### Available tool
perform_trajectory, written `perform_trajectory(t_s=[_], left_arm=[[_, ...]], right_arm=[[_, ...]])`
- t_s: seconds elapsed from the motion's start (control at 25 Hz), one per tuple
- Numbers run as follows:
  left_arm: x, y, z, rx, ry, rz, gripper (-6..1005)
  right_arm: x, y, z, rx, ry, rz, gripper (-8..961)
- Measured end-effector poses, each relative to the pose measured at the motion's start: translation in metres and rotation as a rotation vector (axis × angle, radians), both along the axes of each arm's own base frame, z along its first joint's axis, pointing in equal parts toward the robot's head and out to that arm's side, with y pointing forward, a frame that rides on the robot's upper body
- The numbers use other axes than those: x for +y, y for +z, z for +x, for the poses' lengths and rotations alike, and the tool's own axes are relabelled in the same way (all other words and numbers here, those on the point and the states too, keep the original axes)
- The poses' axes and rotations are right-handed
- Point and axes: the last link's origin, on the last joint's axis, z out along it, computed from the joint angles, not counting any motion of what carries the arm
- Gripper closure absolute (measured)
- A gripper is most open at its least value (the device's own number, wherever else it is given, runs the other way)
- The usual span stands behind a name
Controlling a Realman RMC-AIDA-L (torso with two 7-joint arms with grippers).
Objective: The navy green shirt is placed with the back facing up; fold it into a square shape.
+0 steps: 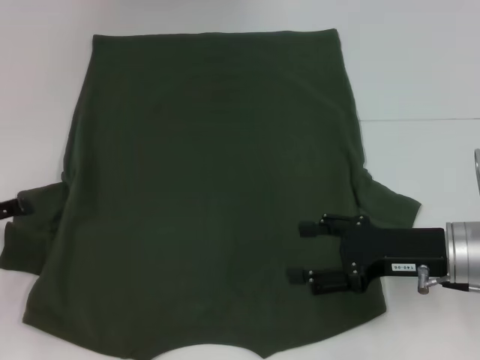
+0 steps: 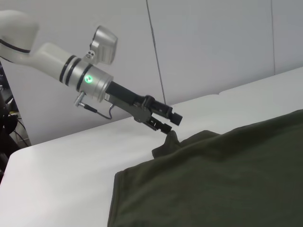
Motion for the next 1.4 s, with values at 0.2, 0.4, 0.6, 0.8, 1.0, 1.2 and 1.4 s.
perform_trajectory(t_s=[0.2,0.4,0.6,0.8,1.0,1.2,1.4], left_arm=[[0.001,-0.009,-0.003,0.038,0.008,-0.018,121],[0.001,-0.014,0.0,0.037,-0.003,-0.037,123],[0.004,-0.02,0.004,0.046,-0.026,-0.063,125],[0.005,-0.022,0.006,0.052,-0.037,-0.076,234],[0.005,-0.022,0.006,0.054,-0.037,-0.076,336],[0.004,-0.022,0.005,0.059,-0.035,-0.081,416],[0.003,-0.022,0.005,0.062,-0.035,-0.087,464]], right_arm=[[0.001,0.0,-0.001,0.0,-0.001,0.0,24],[0.002,0.0,-0.001,-0.001,-0.002,0.001,25],[0.002,-0.001,-0.001,0.0,-0.004,0.0,25],[0.001,-0.001,0.0,-0.001,-0.011,0.002,25],[0.001,-0.002,0.001,-0.001,-0.013,0.002,25],[0.001,-0.002,0.001,-0.004,-0.013,0.001,25],[0.001,-0.002,0.001,-0.004,-0.016,0.0,25]])
